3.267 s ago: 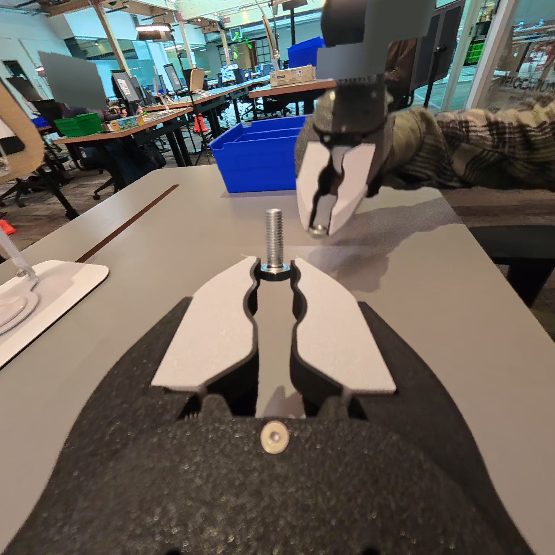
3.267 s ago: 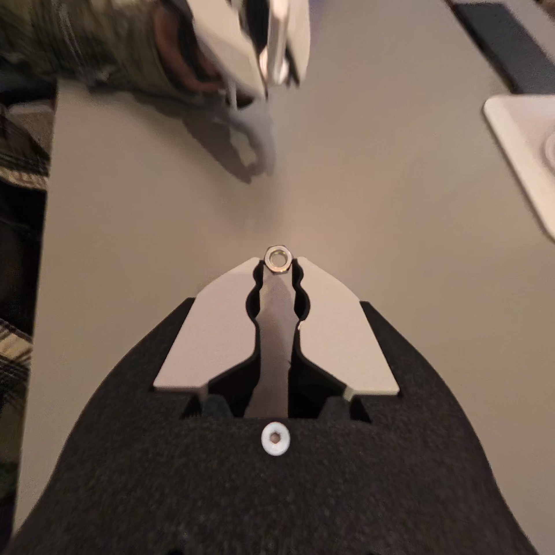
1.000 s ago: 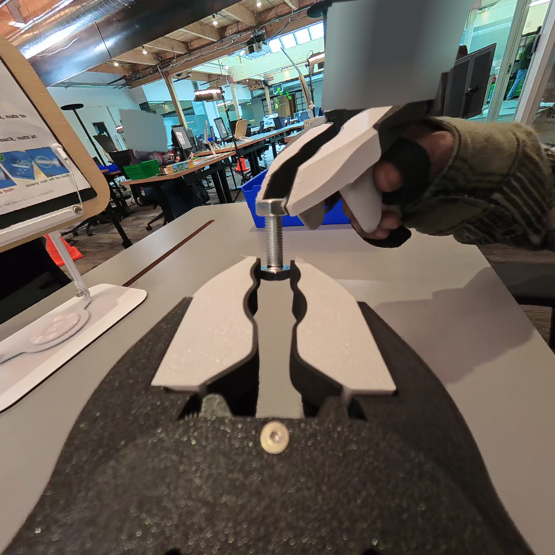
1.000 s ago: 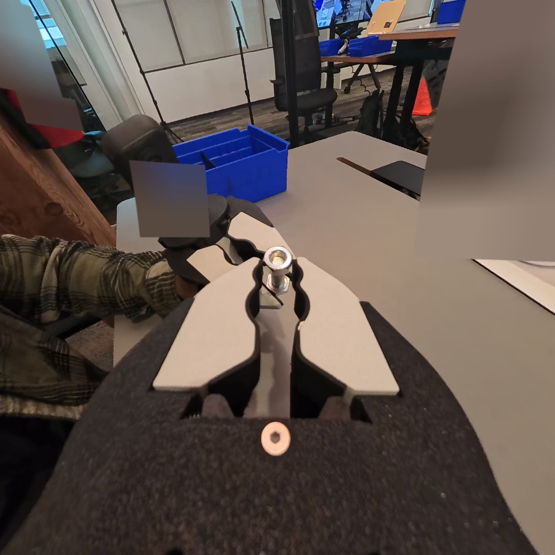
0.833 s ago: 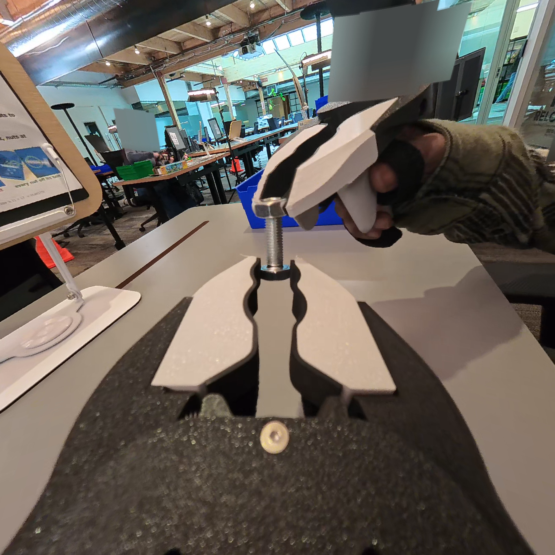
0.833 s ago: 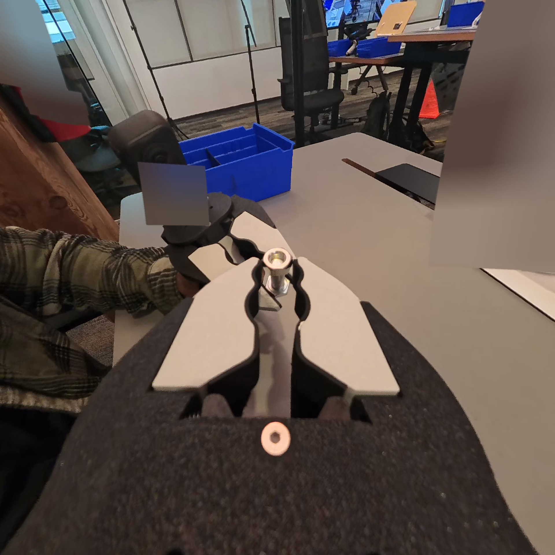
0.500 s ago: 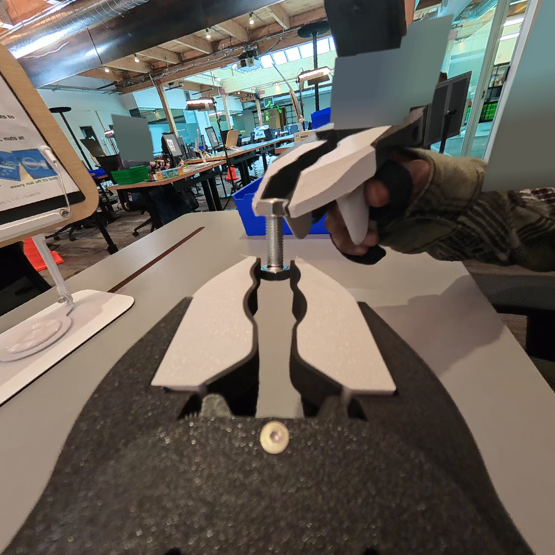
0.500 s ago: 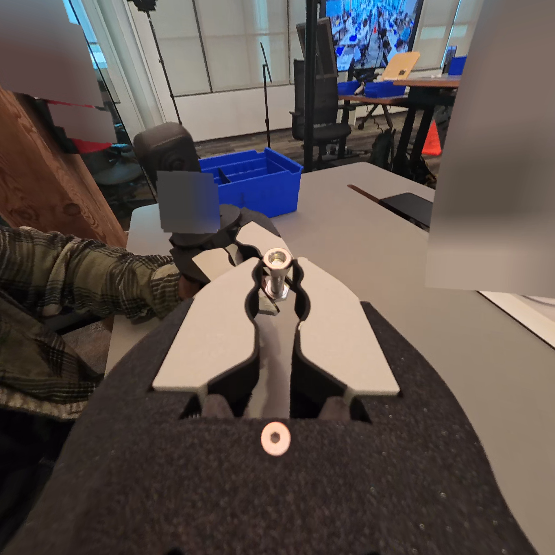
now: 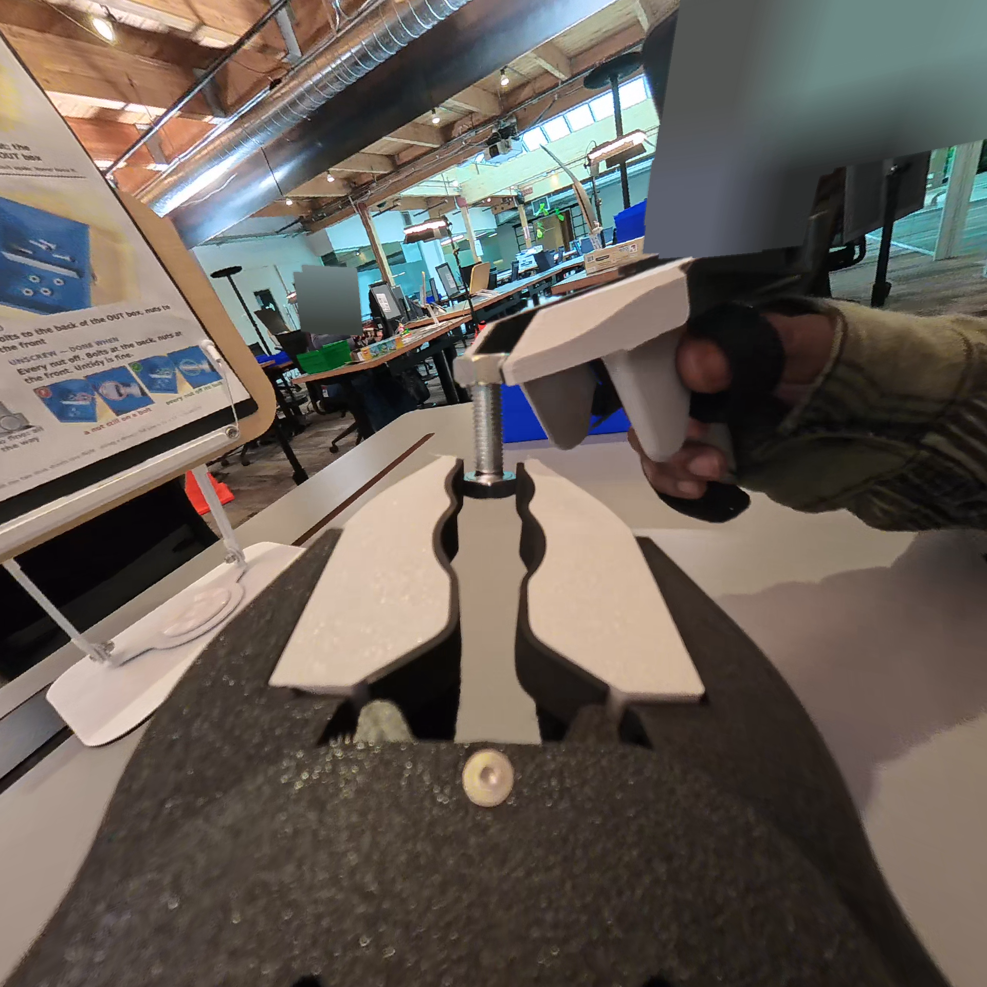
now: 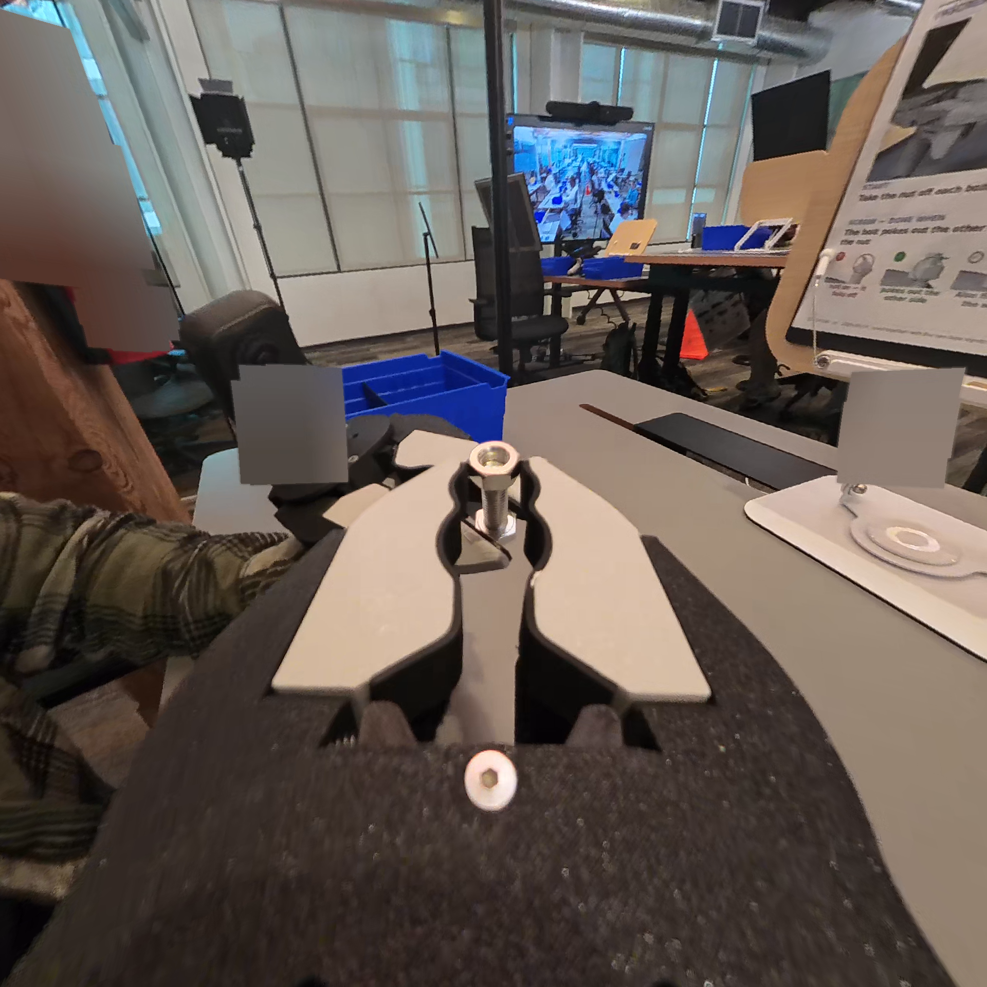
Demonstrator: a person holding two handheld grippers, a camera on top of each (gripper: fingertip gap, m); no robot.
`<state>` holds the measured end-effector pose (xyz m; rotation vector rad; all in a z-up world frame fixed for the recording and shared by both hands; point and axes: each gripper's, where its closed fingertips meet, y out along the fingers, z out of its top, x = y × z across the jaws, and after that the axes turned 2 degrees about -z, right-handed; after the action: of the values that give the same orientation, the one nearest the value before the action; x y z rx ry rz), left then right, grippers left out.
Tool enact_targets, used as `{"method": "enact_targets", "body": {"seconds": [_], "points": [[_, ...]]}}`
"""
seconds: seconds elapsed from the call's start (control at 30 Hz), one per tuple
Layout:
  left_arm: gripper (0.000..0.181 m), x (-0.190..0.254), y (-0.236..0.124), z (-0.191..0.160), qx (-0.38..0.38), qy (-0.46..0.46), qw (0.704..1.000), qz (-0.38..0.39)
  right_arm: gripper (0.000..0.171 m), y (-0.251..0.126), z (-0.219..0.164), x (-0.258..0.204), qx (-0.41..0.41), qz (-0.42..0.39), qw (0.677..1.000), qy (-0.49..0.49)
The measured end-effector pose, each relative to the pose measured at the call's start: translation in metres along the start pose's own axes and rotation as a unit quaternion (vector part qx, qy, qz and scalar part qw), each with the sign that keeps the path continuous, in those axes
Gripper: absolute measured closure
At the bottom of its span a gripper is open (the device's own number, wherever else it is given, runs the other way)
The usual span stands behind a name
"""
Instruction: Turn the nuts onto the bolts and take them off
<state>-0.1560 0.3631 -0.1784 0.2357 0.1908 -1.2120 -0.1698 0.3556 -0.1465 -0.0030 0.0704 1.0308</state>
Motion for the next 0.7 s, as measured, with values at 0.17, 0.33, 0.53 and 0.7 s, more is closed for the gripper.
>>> {"method": "enact_targets", "body": {"seconds": [0.17, 0.33, 0.53, 0.7], "points": [[0.163, -0.004, 0.002, -0.008, -0.016, -0.009, 1.0, 0.008, 0.153, 0.003, -0.006, 0.008, 0.006, -0.014, 0.999, 0.038], [0.163, -0.003, 0.004, -0.014, -0.028, -0.021, 0.999, -0.005, 0.153, 0.001, -0.011, 0.011, -0.002, -0.014, 0.999, 0.037], [0.163, -0.001, 0.005, -0.015, -0.029, -0.027, 0.999, -0.015, 0.153, 0.0, -0.012, 0.011, -0.004, -0.01, 0.999, 0.038], [0.163, 0.001, 0.005, -0.014, -0.024, -0.031, 0.999, -0.02, 0.153, -0.002, -0.01, 0.01, 0.016, 0.002, 0.999, 0.048]]}}
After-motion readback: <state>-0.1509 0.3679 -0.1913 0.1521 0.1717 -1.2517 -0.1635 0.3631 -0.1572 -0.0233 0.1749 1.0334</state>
